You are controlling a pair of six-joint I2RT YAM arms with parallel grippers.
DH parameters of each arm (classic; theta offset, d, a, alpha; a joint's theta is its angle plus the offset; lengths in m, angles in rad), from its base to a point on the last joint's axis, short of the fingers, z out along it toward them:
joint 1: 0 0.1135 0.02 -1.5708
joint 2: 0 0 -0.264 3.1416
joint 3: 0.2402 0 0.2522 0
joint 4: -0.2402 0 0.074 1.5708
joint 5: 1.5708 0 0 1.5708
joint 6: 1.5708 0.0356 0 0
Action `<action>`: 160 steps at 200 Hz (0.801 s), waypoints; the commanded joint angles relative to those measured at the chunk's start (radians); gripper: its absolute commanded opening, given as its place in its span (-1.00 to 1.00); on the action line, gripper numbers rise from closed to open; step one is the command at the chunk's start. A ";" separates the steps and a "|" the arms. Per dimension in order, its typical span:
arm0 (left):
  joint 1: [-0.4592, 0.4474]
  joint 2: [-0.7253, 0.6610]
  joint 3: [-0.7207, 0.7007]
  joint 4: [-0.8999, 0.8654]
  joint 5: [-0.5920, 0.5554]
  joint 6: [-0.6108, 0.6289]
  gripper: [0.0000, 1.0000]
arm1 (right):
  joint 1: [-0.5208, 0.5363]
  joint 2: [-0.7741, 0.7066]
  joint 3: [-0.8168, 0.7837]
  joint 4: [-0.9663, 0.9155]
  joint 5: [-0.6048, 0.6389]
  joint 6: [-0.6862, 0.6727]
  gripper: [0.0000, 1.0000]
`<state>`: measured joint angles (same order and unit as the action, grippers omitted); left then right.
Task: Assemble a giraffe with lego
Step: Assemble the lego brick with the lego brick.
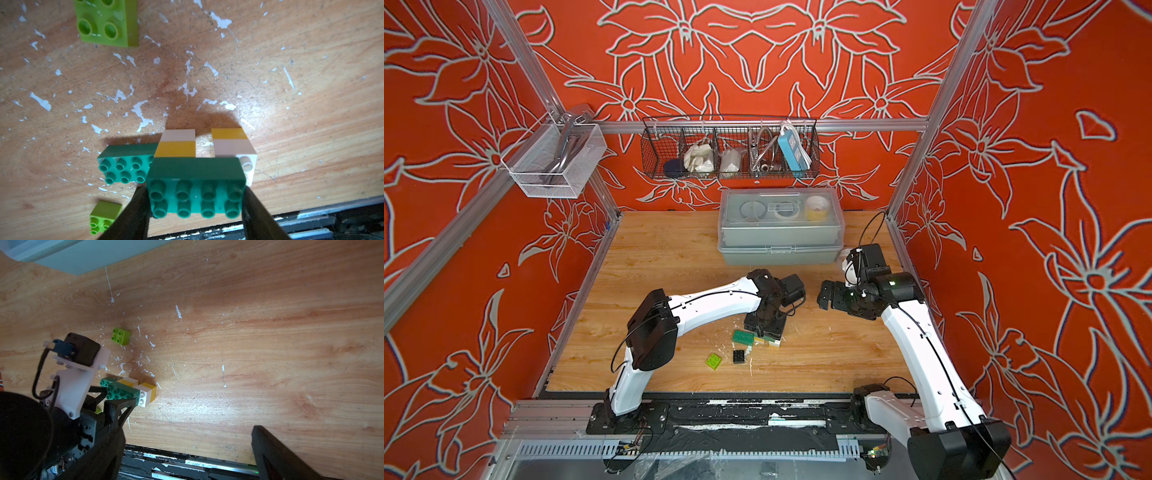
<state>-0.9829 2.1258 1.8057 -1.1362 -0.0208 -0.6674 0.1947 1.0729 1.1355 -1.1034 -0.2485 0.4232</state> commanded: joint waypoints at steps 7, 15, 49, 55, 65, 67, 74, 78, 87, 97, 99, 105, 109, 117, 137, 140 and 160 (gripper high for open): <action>0.001 0.123 -0.046 0.014 -0.066 0.024 0.07 | -0.004 -0.016 0.000 0.000 -0.002 -0.024 1.00; 0.001 0.123 -0.049 0.016 -0.064 0.023 0.07 | -0.003 -0.016 0.000 -0.003 0.006 -0.025 1.00; 0.003 0.123 -0.066 0.059 -0.026 0.007 0.08 | -0.004 -0.020 -0.010 0.000 -0.001 -0.008 1.00; 0.007 0.119 -0.076 0.078 -0.005 0.001 0.08 | -0.004 -0.019 -0.011 0.000 -0.003 -0.006 1.00; 0.013 0.109 -0.094 0.103 0.024 -0.011 0.08 | -0.003 -0.022 -0.010 -0.001 -0.003 -0.006 1.00; 0.014 0.107 -0.099 0.108 0.030 -0.015 0.08 | -0.004 -0.023 -0.009 0.000 -0.002 -0.005 1.00; 0.018 0.102 -0.113 0.124 0.044 -0.023 0.08 | -0.004 -0.024 -0.004 -0.004 0.000 -0.006 1.00; 0.019 0.098 -0.120 0.127 0.048 -0.027 0.08 | -0.004 -0.024 -0.002 -0.005 0.002 -0.007 1.00; 0.024 0.095 -0.131 0.135 0.063 -0.034 0.08 | -0.004 -0.024 0.003 -0.007 0.004 -0.008 1.00; 0.024 0.094 -0.138 0.135 0.059 -0.039 0.08 | -0.004 -0.022 0.008 -0.007 0.007 -0.008 1.00; 0.024 0.096 -0.138 0.132 0.058 -0.038 0.08 | -0.005 -0.022 0.010 -0.007 0.008 -0.008 1.00; 0.023 0.098 -0.136 0.124 0.051 -0.036 0.08 | -0.004 -0.021 0.012 -0.009 0.008 -0.006 1.00; 0.023 0.098 -0.134 0.117 0.041 -0.033 0.08 | -0.003 -0.022 0.014 -0.007 0.008 -0.006 1.00; 0.020 0.102 -0.123 0.097 0.013 -0.024 0.08 | -0.004 -0.022 0.018 -0.006 0.008 -0.004 1.00; 0.015 0.114 -0.082 0.047 -0.049 0.000 0.08 | -0.003 -0.026 0.024 -0.011 0.017 -0.004 1.00; 0.015 0.115 -0.076 0.043 -0.056 0.000 0.08 | -0.004 -0.027 0.025 -0.011 0.018 -0.004 1.00; 0.022 0.115 -0.059 0.044 -0.051 -0.006 0.08 | -0.004 -0.030 0.030 -0.013 0.020 -0.002 1.00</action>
<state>-0.9672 2.1159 1.7870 -1.1183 0.0109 -0.6731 0.1947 1.0588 1.1358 -1.1000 -0.2447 0.4168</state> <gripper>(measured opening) 0.605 0.995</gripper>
